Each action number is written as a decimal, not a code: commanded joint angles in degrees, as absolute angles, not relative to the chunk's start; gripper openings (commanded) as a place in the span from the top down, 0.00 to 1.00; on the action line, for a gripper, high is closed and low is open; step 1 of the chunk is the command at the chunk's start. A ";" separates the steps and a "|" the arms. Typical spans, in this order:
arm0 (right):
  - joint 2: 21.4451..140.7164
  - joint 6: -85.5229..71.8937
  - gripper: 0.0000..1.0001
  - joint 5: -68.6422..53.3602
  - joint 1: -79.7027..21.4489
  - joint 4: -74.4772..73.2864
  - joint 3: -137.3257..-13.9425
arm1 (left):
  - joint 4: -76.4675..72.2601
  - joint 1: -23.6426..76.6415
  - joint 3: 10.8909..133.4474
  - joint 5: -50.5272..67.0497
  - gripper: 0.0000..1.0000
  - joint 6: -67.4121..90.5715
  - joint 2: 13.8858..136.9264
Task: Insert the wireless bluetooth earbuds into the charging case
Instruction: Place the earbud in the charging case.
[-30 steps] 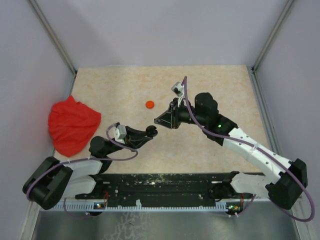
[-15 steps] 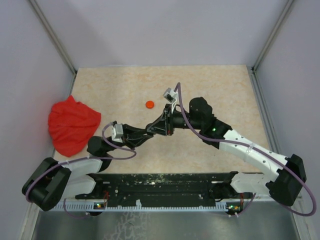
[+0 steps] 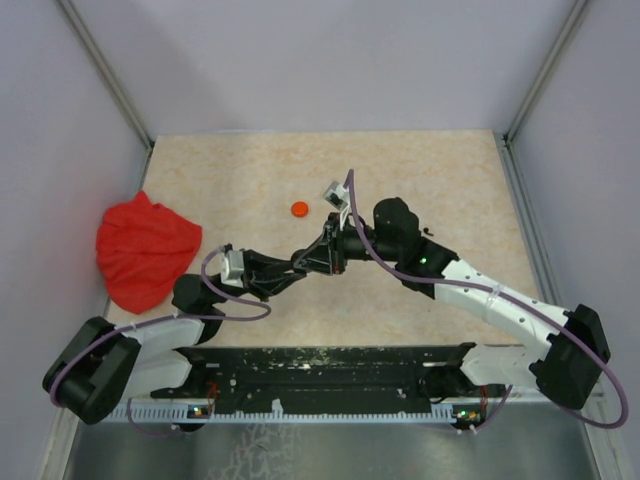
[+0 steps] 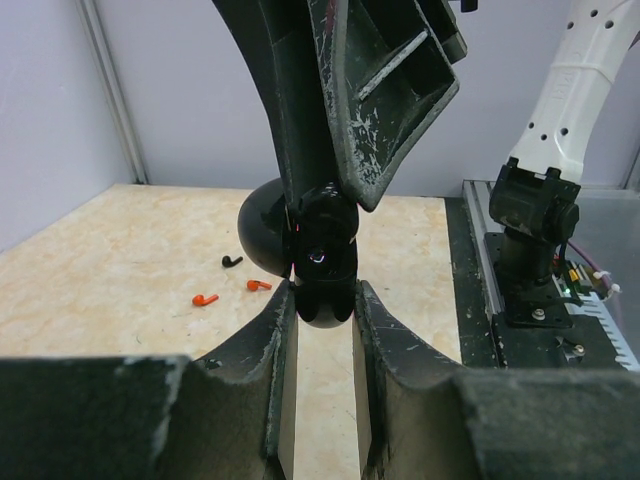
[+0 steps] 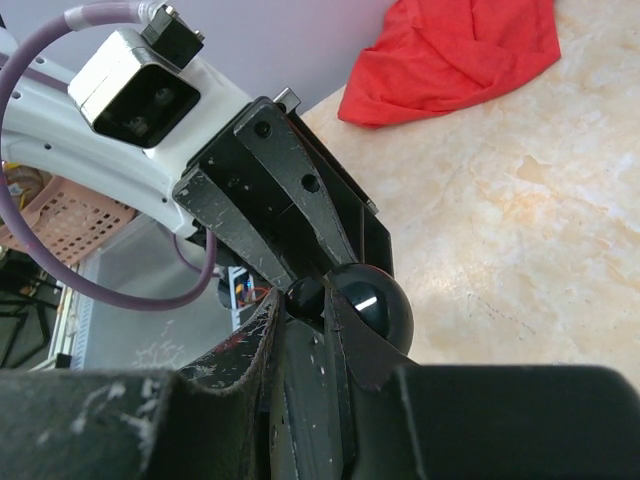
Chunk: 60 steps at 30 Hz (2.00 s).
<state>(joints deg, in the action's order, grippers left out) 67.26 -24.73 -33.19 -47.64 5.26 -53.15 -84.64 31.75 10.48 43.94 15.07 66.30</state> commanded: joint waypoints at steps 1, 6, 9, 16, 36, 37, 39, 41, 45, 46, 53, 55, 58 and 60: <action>68.01 -24.74 0.88 -33.44 -48.12 8.52 -53.51 | -89.76 31.55 11.63 44.90 1.00 16.45 65.39; 68.30 -24.61 0.88 -33.16 -48.19 7.77 -53.86 | -89.91 31.55 11.51 44.54 0.99 16.61 65.05; 68.14 -24.41 0.87 -32.77 -48.24 7.15 -53.72 | -89.80 31.56 11.39 43.98 0.99 16.57 64.91; 67.21 -25.44 0.87 -31.40 -48.18 6.73 -53.16 | -89.22 31.55 10.88 42.85 0.99 16.03 65.04; 66.45 -27.11 0.85 -26.02 -48.21 3.01 -52.31 | -87.56 31.56 9.85 38.92 0.99 15.64 64.26; 66.53 -27.14 0.85 -25.83 -48.24 2.77 -52.28 | -87.59 31.55 9.87 39.10 0.99 15.64 64.18; 66.47 -27.16 0.83 -25.16 -48.20 2.37 -52.14 | -87.46 31.56 9.90 39.26 0.99 15.61 64.08; 66.45 -26.99 0.80 -24.43 -48.20 1.85 -52.00 | -87.25 31.56 10.05 39.69 0.99 15.59 64.07; 66.85 -26.90 0.77 -24.54 -48.20 1.34 -52.32 | -87.02 31.51 10.39 40.26 1.00 15.79 64.56; 66.95 -26.77 0.77 -24.86 -48.17 1.20 -52.43 | -86.89 31.55 10.53 40.60 0.99 15.82 64.74; 67.72 -25.45 0.76 -26.41 -48.18 0.14 -52.95 | -86.76 31.48 11.63 42.65 0.99 16.89 65.65; 67.94 -24.88 0.74 -26.04 -48.17 -1.13 -53.48 | -86.33 31.47 11.81 42.80 0.99 16.94 65.69; 67.41 -24.57 0.67 -25.28 -48.20 -1.64 -53.87 | -85.21 31.47 12.10 42.87 0.99 16.67 65.96; 66.89 -24.21 0.63 -24.74 -48.22 -2.18 -54.37 | -84.63 31.46 12.21 42.76 0.99 16.44 66.24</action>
